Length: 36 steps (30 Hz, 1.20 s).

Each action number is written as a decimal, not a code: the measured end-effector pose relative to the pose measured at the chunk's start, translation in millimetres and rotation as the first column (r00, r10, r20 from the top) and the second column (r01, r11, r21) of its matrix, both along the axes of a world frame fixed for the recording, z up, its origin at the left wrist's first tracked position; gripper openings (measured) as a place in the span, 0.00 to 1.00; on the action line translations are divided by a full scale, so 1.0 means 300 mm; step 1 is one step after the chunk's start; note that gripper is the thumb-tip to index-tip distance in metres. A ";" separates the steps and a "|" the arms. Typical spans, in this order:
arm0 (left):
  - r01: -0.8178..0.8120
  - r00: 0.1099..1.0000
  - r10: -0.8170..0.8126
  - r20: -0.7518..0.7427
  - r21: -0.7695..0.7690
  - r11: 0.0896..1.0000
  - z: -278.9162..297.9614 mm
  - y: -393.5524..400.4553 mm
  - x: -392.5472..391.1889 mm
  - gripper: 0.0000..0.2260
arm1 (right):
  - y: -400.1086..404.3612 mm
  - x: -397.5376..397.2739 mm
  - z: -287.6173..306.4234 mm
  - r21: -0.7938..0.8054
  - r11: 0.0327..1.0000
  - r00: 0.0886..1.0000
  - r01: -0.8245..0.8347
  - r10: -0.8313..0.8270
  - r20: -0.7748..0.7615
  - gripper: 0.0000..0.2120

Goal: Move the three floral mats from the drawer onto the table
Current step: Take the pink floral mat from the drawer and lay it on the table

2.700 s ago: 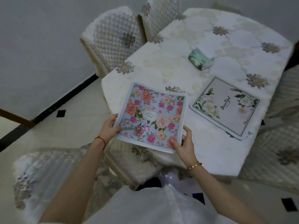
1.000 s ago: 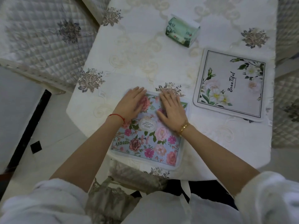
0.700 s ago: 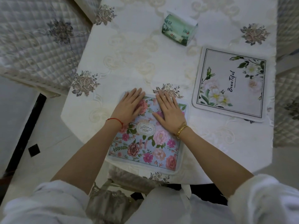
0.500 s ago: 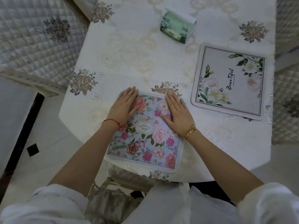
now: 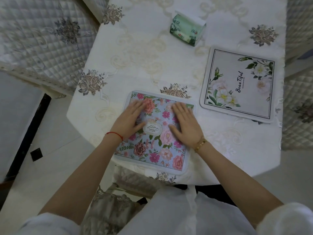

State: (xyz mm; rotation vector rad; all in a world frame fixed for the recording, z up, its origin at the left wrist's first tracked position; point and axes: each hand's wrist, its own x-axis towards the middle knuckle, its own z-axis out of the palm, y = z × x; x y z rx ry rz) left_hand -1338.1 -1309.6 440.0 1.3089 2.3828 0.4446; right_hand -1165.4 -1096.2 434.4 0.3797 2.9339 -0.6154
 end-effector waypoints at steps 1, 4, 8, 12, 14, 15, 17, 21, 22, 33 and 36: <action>0.023 1.000 -0.023 0.020 -0.003 1.000 0.000 0.002 0.029 0.33 | -0.037 -0.011 -0.004 -0.018 0.999 0.999 -0.036 0.036 0.008 0.35; -0.015 0.998 0.017 0.066 -0.032 0.999 -0.011 -0.011 0.081 0.33 | -0.100 -0.017 -0.023 -0.075 0.996 0.998 -0.040 0.043 0.035 0.35; -0.082 0.992 0.082 0.091 0.004 0.997 -0.011 -0.049 0.087 0.34 | -0.077 0.019 -0.032 -0.067 0.997 0.998 -0.049 0.051 0.028 0.36; -0.170 0.982 0.167 0.085 0.037 0.985 -0.008 -0.093 0.082 0.35 | -0.031 0.091 -0.022 -0.074 0.997 0.999 -0.008 0.011 0.038 0.36; -0.201 0.977 0.198 0.082 0.034 0.979 -0.012 -0.124 0.080 0.34 | -0.006 0.141 -0.017 -0.069 0.997 0.999 0.028 -0.024 0.047 0.36; -0.212 0.974 0.210 0.081 0.023 0.977 -0.014 -0.138 0.078 0.34 | 0.005 0.161 -0.016 -0.065 0.997 0.998 0.041 -0.038 0.052 0.35; -0.232 0.971 0.232 0.066 -0.005 0.973 -0.013 -0.162 0.078 0.34 | 0.014 0.184 -0.012 -0.044 0.997 0.996 0.057 -0.054 0.064 0.36; -0.181 0.982 0.182 0.044 -0.005 0.983 0.001 -0.198 0.126 0.33 | -0.038 0.200 -0.003 -0.010 0.999 0.997 0.044 -0.044 0.059 0.37; -0.154 0.987 0.153 0.041 0.003 0.988 0.004 -0.205 0.147 0.33 | -0.066 0.202 -0.002 -0.008 1.000 0.998 0.011 -0.011 0.056 0.37; -0.197 0.977 0.193 0.095 0.034 0.980 -0.004 -0.260 0.262 0.35 | -0.210 0.262 -0.036 -0.092 0.992 0.995 -0.083 0.087 0.045 0.37; -0.217 0.974 0.216 0.071 0.006 0.976 -0.009 -0.303 0.254 0.33 | -0.161 0.323 -0.039 -0.072 0.993 0.995 -0.089 0.093 0.047 0.37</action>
